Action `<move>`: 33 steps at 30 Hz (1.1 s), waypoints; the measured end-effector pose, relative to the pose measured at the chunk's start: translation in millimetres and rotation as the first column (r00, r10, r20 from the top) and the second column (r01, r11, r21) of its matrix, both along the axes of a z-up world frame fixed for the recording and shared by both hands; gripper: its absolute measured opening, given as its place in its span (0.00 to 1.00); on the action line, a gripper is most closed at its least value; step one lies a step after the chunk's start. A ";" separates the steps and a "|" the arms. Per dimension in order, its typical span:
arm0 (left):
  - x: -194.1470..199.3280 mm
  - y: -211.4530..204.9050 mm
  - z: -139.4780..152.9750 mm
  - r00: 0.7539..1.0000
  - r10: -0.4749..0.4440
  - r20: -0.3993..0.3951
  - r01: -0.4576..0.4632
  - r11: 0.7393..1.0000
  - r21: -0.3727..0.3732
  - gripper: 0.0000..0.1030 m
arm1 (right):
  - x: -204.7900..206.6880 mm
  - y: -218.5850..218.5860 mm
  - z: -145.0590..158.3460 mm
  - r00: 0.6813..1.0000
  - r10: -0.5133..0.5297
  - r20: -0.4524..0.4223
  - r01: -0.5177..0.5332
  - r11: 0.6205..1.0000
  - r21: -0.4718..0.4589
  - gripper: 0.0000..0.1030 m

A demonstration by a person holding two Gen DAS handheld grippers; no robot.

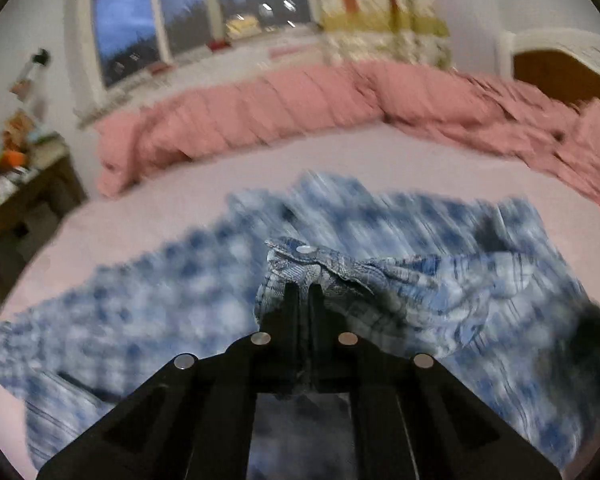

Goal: Fold large clothes

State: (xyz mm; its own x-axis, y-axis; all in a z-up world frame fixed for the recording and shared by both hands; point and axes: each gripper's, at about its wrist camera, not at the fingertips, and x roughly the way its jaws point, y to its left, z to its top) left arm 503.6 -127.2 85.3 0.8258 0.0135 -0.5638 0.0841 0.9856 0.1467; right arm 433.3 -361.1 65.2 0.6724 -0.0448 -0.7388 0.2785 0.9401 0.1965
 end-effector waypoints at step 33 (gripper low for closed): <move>42.1 130.5 -42.8 0.969 0.239 -0.056 -0.235 0.970 0.069 0.36 | -5.2 -32.0 1.1 0.993 -0.118 -0.001 0.118 0.993 0.002 0.52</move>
